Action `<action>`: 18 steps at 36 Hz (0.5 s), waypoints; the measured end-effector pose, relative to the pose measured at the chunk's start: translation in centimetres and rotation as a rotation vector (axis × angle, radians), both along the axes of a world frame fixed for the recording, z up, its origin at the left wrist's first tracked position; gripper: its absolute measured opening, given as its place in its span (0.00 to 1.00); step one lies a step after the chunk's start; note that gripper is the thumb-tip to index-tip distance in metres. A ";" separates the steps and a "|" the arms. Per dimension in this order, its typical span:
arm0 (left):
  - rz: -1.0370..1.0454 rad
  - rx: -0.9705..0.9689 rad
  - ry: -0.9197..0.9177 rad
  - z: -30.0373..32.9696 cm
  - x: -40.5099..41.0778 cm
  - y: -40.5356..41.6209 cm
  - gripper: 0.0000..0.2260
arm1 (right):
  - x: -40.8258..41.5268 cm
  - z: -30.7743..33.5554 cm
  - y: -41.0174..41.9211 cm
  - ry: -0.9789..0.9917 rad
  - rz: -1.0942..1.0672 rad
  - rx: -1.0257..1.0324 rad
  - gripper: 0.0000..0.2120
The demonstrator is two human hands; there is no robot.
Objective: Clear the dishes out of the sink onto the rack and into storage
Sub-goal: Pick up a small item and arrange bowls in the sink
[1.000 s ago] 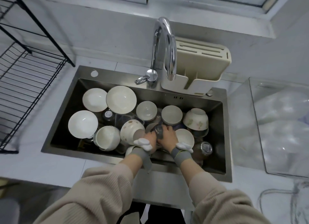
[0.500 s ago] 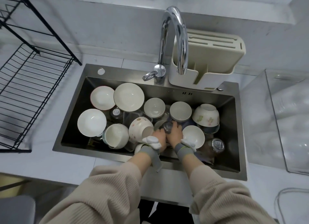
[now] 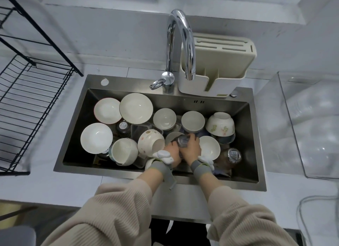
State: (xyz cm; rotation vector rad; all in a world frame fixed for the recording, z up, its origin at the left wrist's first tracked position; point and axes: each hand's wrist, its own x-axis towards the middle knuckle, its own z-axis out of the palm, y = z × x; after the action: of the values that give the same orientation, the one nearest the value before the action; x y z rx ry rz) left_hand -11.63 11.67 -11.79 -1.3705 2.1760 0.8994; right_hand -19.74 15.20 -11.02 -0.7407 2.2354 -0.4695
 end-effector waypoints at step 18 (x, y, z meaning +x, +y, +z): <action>0.203 -0.324 0.471 4.3 -5.4 1.2 0.34 | -5.0 5.1 1.5 0.189 -0.074 -0.393 0.31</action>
State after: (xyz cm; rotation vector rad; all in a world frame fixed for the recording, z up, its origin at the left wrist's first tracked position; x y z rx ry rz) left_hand -17.08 12.90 -7.50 -1.6931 2.6632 1.0648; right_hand -24.75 16.69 -5.96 -0.9355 2.3810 -0.9271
